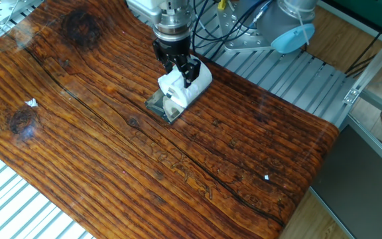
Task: Take the roll of paper down from the shelf
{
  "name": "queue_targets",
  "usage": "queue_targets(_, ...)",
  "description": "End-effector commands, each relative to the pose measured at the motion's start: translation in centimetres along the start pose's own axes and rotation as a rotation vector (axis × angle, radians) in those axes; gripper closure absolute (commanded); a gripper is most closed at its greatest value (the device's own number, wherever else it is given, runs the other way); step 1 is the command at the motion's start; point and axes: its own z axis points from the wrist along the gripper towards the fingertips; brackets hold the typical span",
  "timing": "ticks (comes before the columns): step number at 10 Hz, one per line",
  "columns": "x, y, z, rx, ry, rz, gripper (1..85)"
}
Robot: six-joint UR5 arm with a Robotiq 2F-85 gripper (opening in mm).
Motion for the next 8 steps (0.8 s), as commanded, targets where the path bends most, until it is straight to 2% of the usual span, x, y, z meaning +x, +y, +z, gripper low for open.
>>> queue_targets(1, -1.2, 0.2, -0.5, 0.002, -0.026, 0.058, 45.0)
queue_targets(2, -2.3, 0.9, -1.0, 0.0, -0.051, 0.102, 59.7)
queue_targets(5, -2.2, 1.1, -1.9, 0.015, -0.039, 0.124, 82.0)
queue_targets(6, -2.3, 1.0, -1.9, 0.019, -0.043, 0.132, 84.7)
queue_targets(8, -3.0, 0.8, -2.0, 0.023, -0.071, 0.122, 84.7)
